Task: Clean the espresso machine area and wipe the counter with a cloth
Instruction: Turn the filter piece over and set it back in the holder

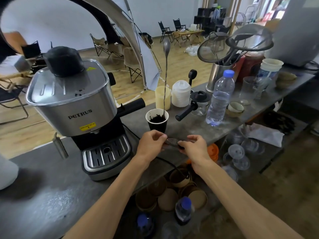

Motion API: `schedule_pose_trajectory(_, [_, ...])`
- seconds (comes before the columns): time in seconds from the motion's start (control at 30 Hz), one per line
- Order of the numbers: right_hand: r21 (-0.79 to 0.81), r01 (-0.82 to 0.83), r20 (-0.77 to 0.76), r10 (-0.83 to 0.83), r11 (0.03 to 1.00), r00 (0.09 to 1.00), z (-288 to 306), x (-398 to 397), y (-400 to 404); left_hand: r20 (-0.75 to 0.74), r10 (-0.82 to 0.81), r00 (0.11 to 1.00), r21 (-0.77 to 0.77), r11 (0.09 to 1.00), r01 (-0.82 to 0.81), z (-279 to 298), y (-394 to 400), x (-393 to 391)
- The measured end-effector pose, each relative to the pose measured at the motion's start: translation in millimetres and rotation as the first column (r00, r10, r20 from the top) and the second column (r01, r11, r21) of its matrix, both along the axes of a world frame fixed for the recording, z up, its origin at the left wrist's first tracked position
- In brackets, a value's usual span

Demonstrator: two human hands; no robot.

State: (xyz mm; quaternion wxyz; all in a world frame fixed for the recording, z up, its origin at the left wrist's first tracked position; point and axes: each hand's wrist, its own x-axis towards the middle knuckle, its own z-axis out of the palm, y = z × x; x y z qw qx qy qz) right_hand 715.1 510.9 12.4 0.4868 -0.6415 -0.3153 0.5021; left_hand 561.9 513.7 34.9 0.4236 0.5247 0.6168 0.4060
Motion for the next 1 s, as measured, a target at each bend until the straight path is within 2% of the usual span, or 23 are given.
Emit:
schedule_pose_trajectory(0.1, [0.015,-0.009,0.026,0.009,1.000,1.000,-2.3,-2.1,-4.0,-0.038,0.038,0.999,-0.007,0.999,-0.038,-6.2,-7.5,-4.0])
schedule_pose_trajectory(0.27, [0.059,-0.113,-0.030,0.115,0.992,0.993,-4.2,-10.3,-20.8,0.039,0.083,0.996,-0.035,0.996,-0.082,-11.8,-30.7,-16.5])
schedule_pose_trajectory(0.37, [0.101,-0.098,-0.091,0.107,0.990,0.990,1.6,-27.5,-40.3,0.096,0.123,0.988,-0.028,0.992,-0.121,-6.8,-51.4,-31.4])
schedule_pose_trajectory(0.5, [0.135,-0.135,-0.062,0.144,0.982,0.988,18.5,-63.0,-73.2,0.107,0.149,0.983,0.011,0.989,-0.151,5.2,-87.2,-64.2])
schedule_pose_trajectory(0.6, [0.151,-0.218,-0.063,0.229,0.964,0.971,29.3,-101.5,-105.5,0.083,0.164,0.983,0.062,0.984,-0.169,13.3,-121.3,-102.4])
schedule_pose_trajectory(0.73, [0.149,-0.321,0.018,0.322,0.935,0.946,35.4,-168.5,-159.7,0.042,0.200,0.979,0.081,0.976,-0.203,21.1,-180.0,-168.4])
schedule_pose_trajectory(0.93, [0.152,-0.348,-0.119,0.367,0.925,0.923,42.7,-276.0,-235.1,0.002,0.240,0.971,0.129,0.963,-0.239,26.9,-276.3,-277.9])
schedule_pose_trajectory(1.0, [0.168,-0.358,-0.168,0.385,0.918,0.908,47.6,-314.5,-253.9,0.053,0.294,0.954,0.141,0.944,-0.299,29.2,-304.2,-314.7])
